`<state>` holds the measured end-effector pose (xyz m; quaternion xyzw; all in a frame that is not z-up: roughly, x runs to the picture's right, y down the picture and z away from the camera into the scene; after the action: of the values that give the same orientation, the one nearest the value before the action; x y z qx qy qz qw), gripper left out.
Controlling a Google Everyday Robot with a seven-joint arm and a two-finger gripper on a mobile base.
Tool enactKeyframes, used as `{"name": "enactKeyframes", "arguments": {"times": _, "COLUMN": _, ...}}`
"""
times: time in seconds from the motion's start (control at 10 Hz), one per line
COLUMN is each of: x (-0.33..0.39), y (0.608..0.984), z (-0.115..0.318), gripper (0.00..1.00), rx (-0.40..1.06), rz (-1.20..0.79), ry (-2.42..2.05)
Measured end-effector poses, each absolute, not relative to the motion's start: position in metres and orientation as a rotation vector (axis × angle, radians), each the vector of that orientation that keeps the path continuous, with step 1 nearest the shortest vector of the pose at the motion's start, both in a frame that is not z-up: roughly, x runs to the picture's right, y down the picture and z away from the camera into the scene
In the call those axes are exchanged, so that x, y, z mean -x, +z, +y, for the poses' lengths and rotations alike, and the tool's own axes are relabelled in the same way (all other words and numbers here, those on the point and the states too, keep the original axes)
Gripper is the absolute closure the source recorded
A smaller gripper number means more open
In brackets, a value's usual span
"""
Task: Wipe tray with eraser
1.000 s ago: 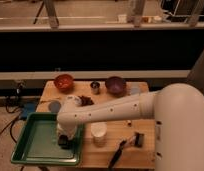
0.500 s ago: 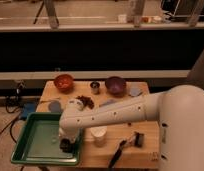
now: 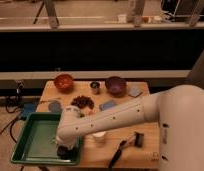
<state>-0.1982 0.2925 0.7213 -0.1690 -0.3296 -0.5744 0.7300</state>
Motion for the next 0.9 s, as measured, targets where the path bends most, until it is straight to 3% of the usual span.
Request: {"name": "enactKeyframes", "arguments": {"times": 0.9, "x": 0.329, "y": 0.748, "z": 0.290, "gripper": 1.00, "rx": 0.333, "rz": -0.895, "ry": -1.464}}
